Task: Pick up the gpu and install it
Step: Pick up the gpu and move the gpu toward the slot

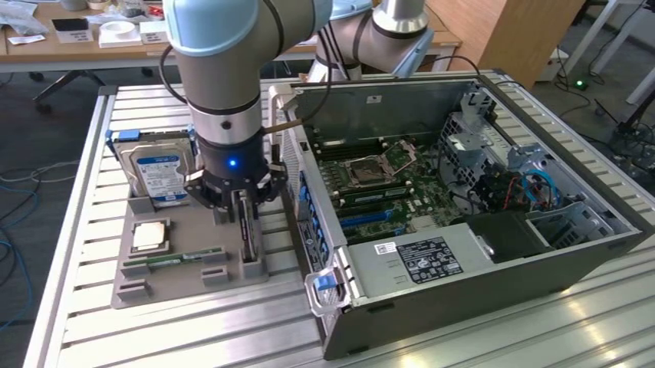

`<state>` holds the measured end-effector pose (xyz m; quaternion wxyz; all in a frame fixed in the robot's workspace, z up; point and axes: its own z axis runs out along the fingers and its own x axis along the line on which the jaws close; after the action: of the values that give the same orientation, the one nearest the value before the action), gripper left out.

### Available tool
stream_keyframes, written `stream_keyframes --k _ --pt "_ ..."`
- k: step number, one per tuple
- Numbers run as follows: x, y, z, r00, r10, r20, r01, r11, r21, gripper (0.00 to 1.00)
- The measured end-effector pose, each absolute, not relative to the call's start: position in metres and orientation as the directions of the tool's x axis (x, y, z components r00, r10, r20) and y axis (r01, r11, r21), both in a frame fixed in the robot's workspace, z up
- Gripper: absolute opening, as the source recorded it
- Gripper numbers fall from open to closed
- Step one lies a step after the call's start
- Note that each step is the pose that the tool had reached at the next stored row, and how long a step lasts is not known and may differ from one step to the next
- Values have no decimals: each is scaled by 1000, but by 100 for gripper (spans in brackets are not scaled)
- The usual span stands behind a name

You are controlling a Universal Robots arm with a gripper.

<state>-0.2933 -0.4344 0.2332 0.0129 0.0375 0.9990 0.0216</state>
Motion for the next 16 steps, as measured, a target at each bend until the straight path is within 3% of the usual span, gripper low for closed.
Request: stream_keyframes --k 16 --pt "-291 -432 229 -997 76 -24 75 996 42 42"
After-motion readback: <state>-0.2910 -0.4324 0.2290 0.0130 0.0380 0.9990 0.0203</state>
